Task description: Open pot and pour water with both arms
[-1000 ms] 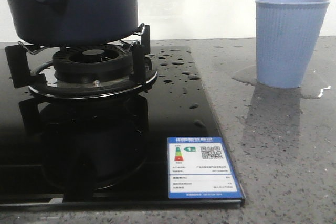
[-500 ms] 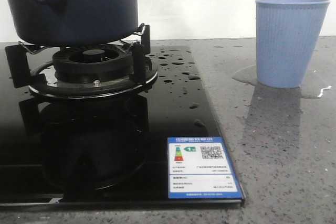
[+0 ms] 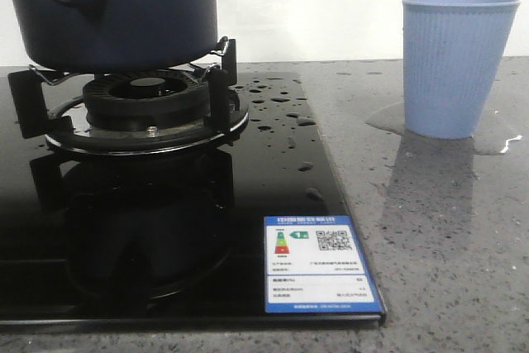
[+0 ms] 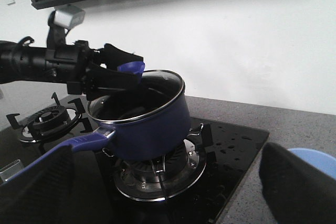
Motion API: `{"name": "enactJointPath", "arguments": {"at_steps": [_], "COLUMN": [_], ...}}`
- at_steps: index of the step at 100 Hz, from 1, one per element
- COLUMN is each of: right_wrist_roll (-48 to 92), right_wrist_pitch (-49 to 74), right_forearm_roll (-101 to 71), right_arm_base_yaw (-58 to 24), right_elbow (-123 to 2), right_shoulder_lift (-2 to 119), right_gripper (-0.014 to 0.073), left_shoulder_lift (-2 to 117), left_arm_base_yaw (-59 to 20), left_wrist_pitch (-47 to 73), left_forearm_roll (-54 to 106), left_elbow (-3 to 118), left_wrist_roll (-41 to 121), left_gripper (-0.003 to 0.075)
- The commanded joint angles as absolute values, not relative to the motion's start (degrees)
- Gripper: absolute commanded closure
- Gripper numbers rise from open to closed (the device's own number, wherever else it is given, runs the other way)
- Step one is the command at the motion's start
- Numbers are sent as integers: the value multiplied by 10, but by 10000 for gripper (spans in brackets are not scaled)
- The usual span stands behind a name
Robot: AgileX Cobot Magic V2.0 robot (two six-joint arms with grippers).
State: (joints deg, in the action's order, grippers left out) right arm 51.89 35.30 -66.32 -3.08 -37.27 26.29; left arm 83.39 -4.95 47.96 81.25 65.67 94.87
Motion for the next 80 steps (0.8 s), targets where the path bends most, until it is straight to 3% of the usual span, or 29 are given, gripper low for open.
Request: {"name": "enactJointPath", "arguments": {"at_steps": [1, 24, 53, 80], "right_wrist_roll": [526, 526, 526, 526], "right_wrist_pitch": [331, 331, 327, 249], "right_forearm_roll": [-685, -685, -661, -570], "right_arm_base_yaw": [-31, -31, -31, -31], "right_elbow": [-386, -386, -386, -386], "right_shoulder_lift": [270, 270, 270, 273], "right_gripper": [-30, -30, -30, -30], "left_shoulder_lift": [825, 834, 834, 799], "left_arm_base_yaw": [-48, -52, -52, -52], "left_wrist_pitch": [486, 496, 512, 512], "left_forearm_roll": [857, 860, 864, 902], "left_elbow": [675, 675, 675, 709], "left_wrist_roll": [951, 951, 951, 951], "left_gripper": [82, 118, 489, 510]}}
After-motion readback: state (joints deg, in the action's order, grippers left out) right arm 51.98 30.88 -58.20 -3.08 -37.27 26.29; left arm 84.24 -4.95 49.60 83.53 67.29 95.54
